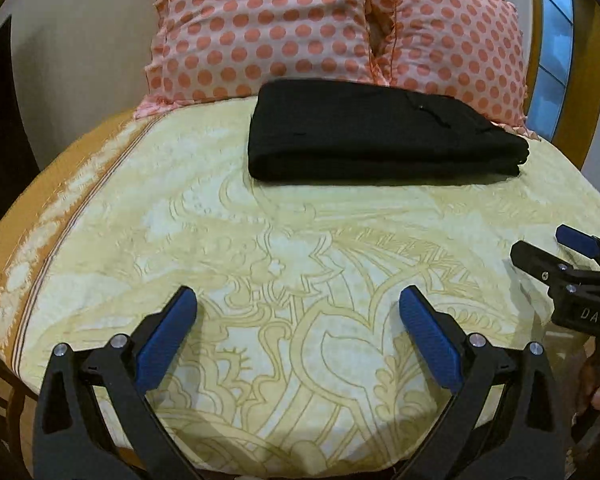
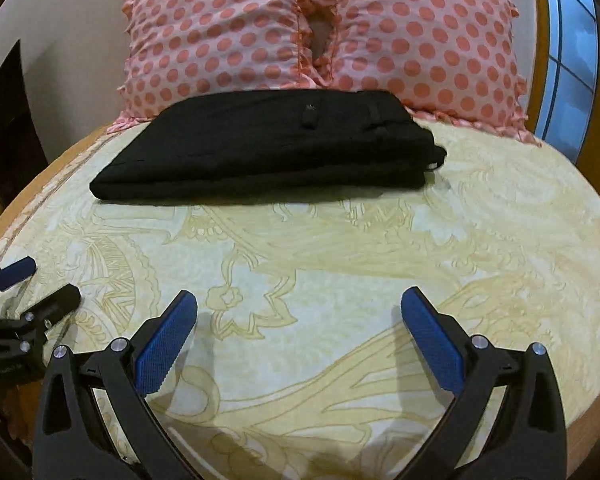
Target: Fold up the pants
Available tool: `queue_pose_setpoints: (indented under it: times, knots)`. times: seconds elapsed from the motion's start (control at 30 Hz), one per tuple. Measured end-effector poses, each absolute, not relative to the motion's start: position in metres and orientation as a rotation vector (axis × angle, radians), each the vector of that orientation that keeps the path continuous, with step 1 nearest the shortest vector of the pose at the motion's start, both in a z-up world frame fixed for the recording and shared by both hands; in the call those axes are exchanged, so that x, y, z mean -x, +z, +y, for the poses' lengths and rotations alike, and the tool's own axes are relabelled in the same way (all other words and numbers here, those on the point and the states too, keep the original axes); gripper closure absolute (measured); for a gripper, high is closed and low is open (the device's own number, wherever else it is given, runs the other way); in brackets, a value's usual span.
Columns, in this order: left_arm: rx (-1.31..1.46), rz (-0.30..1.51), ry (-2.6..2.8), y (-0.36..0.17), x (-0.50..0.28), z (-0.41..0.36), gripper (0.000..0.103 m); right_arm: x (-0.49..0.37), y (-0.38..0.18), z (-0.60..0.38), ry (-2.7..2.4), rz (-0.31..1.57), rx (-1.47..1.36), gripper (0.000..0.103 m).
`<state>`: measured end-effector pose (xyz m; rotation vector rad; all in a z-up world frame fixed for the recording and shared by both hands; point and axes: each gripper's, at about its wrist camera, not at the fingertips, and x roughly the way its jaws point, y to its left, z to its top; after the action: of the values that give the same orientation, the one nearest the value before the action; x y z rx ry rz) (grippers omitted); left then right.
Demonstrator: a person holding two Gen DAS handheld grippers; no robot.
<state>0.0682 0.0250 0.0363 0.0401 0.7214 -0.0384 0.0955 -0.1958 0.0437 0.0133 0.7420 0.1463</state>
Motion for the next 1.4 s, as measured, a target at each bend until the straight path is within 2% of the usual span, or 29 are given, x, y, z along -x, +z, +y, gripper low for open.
queue_pose_setpoints:
  times: [0.47, 1.4]
  knots:
    - [-0.028, 0.66, -0.026, 0.032, -0.061, 0.026, 0.002, -0.085, 0.037, -0.192, 0.084, 0.664, -0.007, 0.001]
    - [-0.027, 0.653, -0.024, 0.031, -0.059, 0.025, 0.002, -0.085, 0.037, -0.195, 0.089, 0.656, -0.006, 0.001]
